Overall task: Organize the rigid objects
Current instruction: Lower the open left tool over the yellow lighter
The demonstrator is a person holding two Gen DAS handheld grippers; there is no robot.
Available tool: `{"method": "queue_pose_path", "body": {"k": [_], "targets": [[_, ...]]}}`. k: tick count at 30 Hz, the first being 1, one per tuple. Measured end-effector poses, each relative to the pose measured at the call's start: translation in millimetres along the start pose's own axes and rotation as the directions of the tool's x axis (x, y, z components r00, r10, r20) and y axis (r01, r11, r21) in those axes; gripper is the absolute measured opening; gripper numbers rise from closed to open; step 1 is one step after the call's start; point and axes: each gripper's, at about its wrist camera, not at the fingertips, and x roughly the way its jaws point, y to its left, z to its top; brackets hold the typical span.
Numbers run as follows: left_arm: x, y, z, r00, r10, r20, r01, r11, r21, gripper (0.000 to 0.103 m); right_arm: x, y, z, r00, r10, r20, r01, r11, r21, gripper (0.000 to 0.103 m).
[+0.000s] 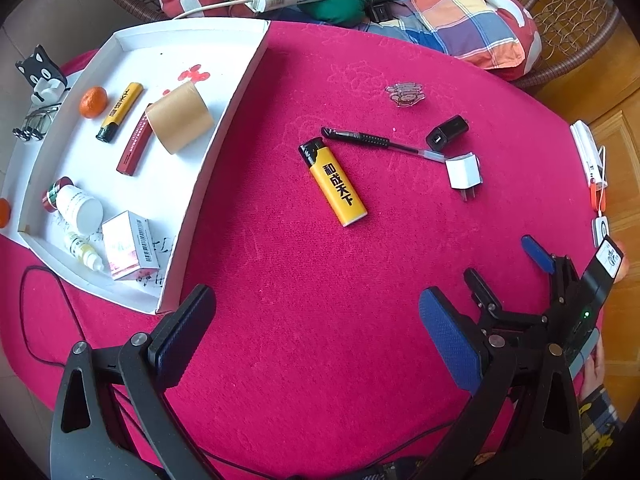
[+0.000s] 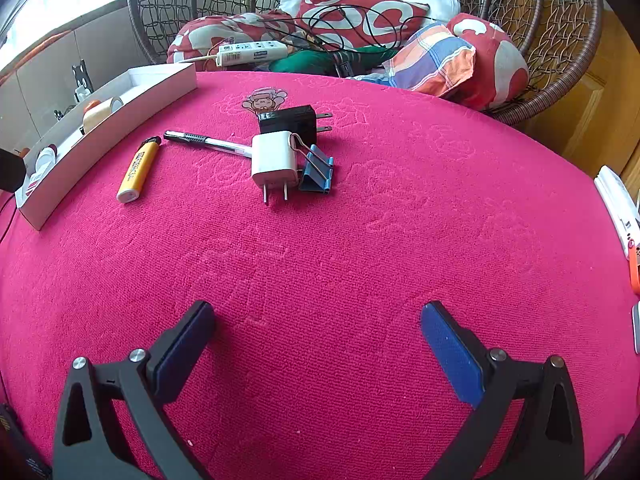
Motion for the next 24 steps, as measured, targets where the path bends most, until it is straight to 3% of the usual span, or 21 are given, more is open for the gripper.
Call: {"method": "queue_pose_path", "body": {"k": [16,24], "targets": [[0,6,-4,1.000,0.009,0.001,-0.009,1.000,-0.024,0.102,0,0,0,1.000,-0.002,0.002,0.002,1.000,0.000,0.103],[0,27,-3,1.000,0.016,0.014,-0.015,0.997,-0.078,0.102,0,0,-1,1.000,-0.002,0.002,0.003,1.000,-0.001,0.103]]}}
